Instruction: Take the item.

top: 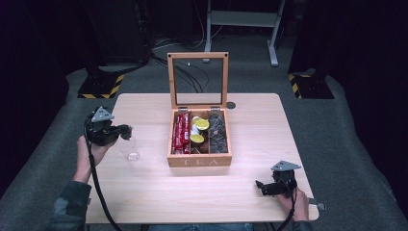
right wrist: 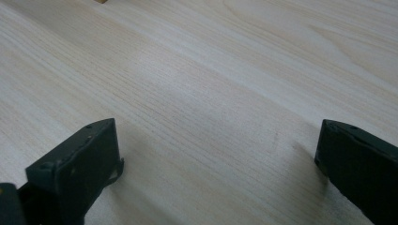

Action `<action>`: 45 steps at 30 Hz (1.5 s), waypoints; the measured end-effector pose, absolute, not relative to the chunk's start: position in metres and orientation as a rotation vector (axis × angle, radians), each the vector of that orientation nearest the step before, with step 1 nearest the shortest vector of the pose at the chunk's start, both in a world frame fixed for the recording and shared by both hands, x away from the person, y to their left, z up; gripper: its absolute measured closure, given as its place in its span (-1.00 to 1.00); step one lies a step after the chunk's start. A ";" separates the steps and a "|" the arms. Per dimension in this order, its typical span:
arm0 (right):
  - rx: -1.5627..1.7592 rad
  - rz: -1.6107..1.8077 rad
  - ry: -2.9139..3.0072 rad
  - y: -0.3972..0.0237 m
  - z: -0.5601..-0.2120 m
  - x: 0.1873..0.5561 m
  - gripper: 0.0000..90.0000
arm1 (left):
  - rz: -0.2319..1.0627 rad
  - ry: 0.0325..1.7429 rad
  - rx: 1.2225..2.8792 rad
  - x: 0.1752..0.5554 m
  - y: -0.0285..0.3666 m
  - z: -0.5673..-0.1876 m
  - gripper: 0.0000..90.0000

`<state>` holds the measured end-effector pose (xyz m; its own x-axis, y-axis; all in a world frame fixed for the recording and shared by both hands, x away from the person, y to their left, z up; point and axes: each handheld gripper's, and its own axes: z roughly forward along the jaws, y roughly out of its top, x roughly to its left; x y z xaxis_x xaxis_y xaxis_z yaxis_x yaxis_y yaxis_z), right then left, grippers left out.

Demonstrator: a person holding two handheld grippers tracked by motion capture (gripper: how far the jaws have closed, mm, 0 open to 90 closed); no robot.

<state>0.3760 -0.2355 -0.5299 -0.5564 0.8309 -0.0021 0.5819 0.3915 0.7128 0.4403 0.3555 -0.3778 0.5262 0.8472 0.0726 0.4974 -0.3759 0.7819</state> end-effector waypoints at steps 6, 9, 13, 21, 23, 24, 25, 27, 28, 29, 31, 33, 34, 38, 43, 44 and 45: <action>1.222 0.959 2.298 -0.236 -0.530 0.376 -1.00 | 0.609 1.115 2.063 0.442 0.360 -0.389 1.00; 1.229 0.963 2.295 -0.235 -0.530 0.376 -1.00 | 0.597 1.122 2.081 0.442 0.362 -0.395 1.00; 1.226 0.961 2.296 -0.235 -0.530 0.376 -1.00 | 0.583 1.135 2.096 0.442 0.362 -0.400 1.00; 1.225 0.960 2.296 -0.235 -0.530 0.376 -1.00 | 0.569 1.139 2.125 0.444 0.362 -0.411 1.00; 1.225 0.961 2.296 -0.235 -0.530 0.376 -1.00 | 0.557 1.140 2.136 0.445 0.361 -0.414 1.00; 1.225 0.960 2.296 -0.236 -0.530 0.376 -1.00 | 0.555 1.140 2.140 0.445 0.361 -0.415 1.00; 1.225 0.960 2.296 -0.235 -0.530 0.376 -1.00 | 0.539 1.146 2.149 0.445 0.361 -0.416 1.00; 1.224 0.960 2.297 -0.236 -0.530 0.376 -1.00 | 0.533 1.145 2.157 0.445 0.361 -0.420 1.00; 1.226 0.961 2.296 -0.235 -0.530 0.376 -1.00 | 0.532 1.146 2.156 0.446 0.360 -0.421 1.00; 1.227 0.961 2.298 -0.235 -0.530 0.376 -1.00 | 0.526 1.154 2.155 0.446 0.360 -0.423 1.00; 1.222 0.959 2.297 -0.236 -0.530 0.376 -1.00 | 0.518 1.159 2.151 0.446 0.360 -0.425 1.00; 1.226 0.963 2.297 -0.235 -0.530 0.376 -1.00 | 0.516 1.162 2.151 0.446 0.360 -0.426 1.00; 1.225 0.962 2.297 -0.235 -0.530 0.376 -1.00 | 0.516 1.160 2.151 0.446 0.360 -0.426 1.00; 1.228 0.963 2.295 -0.235 -0.530 0.376 -1.00 | 0.506 1.159 2.157 0.447 0.358 -0.427 0.99; 1.225 0.962 2.298 -0.236 -0.530 0.376 -1.00 | 0.501 1.158 2.172 0.449 0.358 -0.429 0.98; 1.223 0.960 2.297 -0.236 -0.530 0.376 -1.00 | 0.495 1.148 2.194 0.449 0.358 -0.428 0.98; 1.223 0.960 2.297 -0.236 -0.530 0.376 -1.00 | 0.505 1.151 2.177 0.450 0.357 -0.430 0.98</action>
